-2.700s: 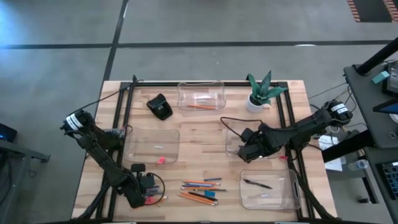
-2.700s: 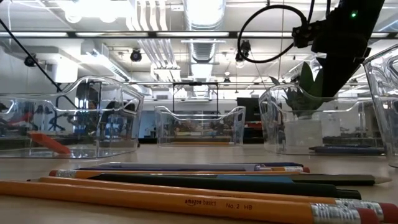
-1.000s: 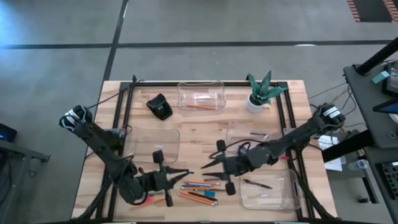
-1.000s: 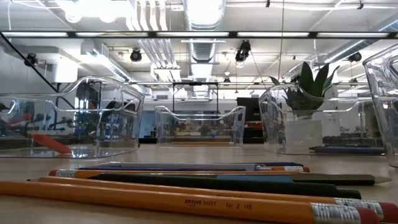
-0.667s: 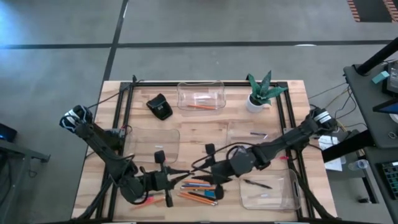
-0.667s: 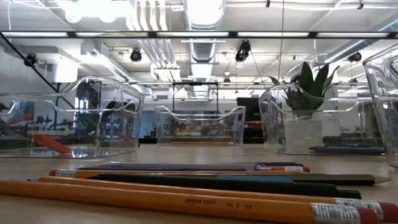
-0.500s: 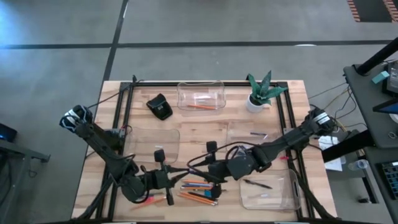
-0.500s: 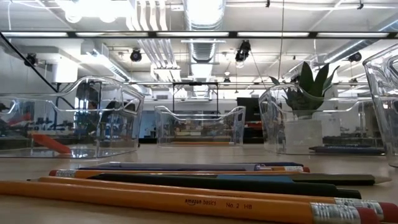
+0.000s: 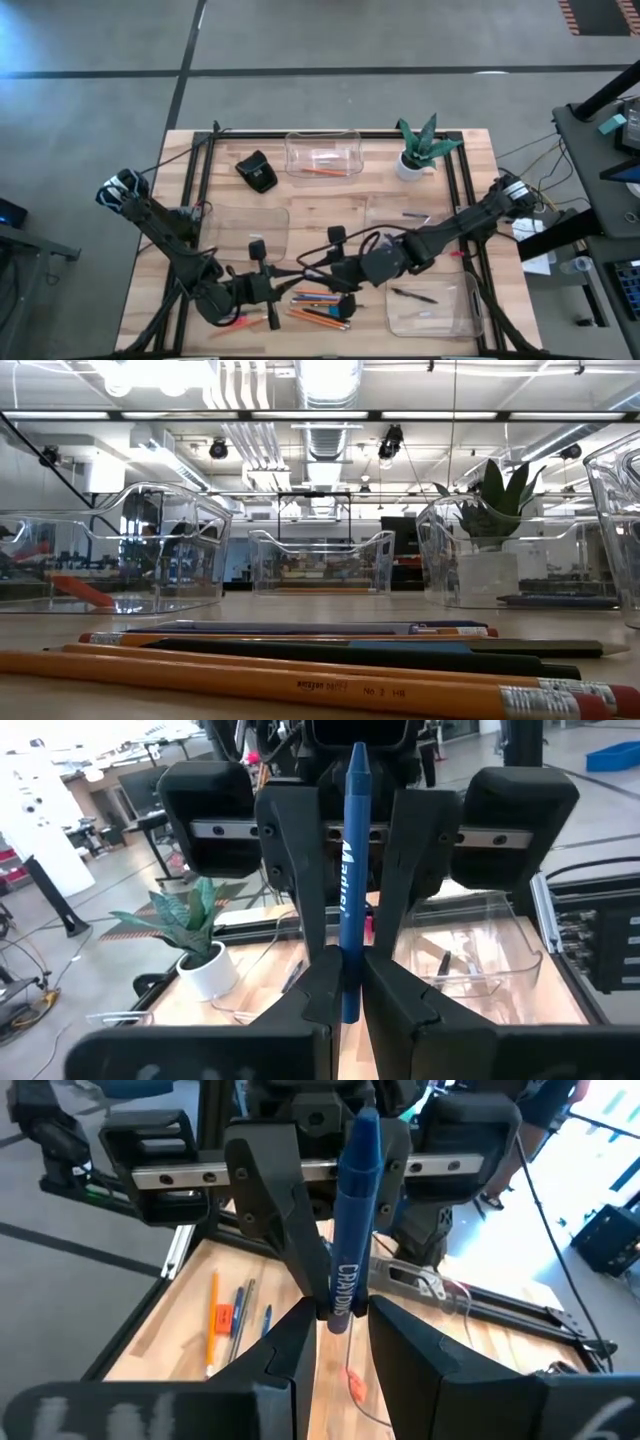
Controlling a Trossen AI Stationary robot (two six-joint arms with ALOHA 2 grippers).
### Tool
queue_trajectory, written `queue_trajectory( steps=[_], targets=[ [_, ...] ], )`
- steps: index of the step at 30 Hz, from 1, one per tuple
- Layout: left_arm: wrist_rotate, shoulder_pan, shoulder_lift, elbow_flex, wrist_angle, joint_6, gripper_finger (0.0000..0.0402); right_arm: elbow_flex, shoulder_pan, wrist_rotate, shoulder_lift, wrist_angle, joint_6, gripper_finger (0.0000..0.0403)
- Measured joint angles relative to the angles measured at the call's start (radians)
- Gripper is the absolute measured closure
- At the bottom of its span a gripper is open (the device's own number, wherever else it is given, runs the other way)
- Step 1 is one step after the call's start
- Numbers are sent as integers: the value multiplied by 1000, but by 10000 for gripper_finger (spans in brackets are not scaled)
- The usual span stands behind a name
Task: Sort crayons/erasers/pens/pencils in bins
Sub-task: Put the blue crayon into the middle right transparent bin
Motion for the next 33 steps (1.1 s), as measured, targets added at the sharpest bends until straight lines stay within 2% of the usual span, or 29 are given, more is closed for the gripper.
queue_trajectory(
  steps=[6, 27, 33],
  targets=[
    [-4, 1, 0, -8, -1, -1, 386, 0, 0, -4, -34, 9, -7, 316],
    [5, 28, 2, -11, -9, 4, 386, 2, -8, -44, -26, 46, -7, 318],
    [0, 30, 2, -10, -8, 4, 386, 1, -7, -46, -26, 44, -4, 363]
  ],
)
